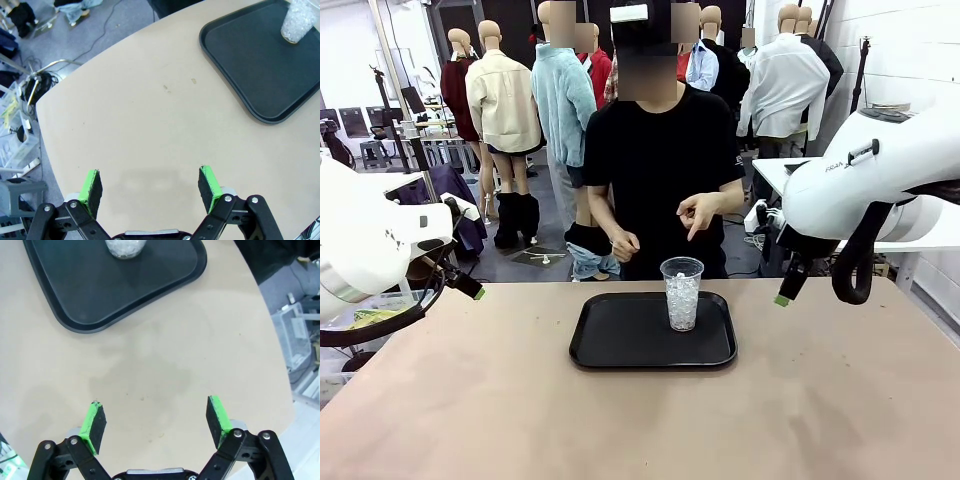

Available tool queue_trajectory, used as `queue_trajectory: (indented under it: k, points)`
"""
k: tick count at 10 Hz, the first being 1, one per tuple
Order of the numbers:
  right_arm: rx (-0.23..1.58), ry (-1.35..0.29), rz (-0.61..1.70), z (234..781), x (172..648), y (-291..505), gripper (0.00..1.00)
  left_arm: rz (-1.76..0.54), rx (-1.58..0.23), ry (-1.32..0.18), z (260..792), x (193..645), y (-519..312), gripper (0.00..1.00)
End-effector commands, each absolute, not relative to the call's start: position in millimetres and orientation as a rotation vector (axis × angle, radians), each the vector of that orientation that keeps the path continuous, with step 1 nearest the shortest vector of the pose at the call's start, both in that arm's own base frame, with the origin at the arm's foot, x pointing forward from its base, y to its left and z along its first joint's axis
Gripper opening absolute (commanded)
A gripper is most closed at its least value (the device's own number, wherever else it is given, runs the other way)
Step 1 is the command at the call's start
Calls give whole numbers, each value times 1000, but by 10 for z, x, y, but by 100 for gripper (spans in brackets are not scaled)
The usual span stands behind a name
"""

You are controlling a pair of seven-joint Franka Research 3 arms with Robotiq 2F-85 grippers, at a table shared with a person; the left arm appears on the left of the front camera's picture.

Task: Pour the drink into the iced cup.
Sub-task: Pick up the iced cup indicated by the human and present it to them.

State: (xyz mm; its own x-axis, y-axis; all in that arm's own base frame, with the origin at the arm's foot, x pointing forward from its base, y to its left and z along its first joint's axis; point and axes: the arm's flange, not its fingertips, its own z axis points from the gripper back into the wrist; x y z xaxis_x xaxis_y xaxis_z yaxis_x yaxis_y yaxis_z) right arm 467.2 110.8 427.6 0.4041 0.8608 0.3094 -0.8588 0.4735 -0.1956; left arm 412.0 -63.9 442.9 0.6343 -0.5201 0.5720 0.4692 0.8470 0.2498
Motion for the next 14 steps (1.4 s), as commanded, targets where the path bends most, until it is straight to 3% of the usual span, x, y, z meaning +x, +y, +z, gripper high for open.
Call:
queue_trajectory:
  k: [1,2,3,6,8,10,14]
  points:
    - [0,-405,1081,4263,4612,1086,100,-566,89,-663,4464,4115,-629,100]
    - [-6,-394,1085,4276,4672,1108,100,-566,89,-663,4464,4115,-629,100]
    - [74,-329,1375,4247,4778,1036,100,-566,89,-663,4464,4115,-629,100]
    - [324,-444,1492,4017,5155,668,100,-566,89,-663,4464,4115,-629,100]
    - [456,-616,1580,3710,5439,576,100,-566,89,-663,4464,4115,-629,100]
    - [513,-722,1586,3430,5602,679,100,-566,89,-663,4464,4115,-629,100]
    - [642,-840,1362,3059,6076,969,100,-566,89,-663,4464,4115,-629,100]
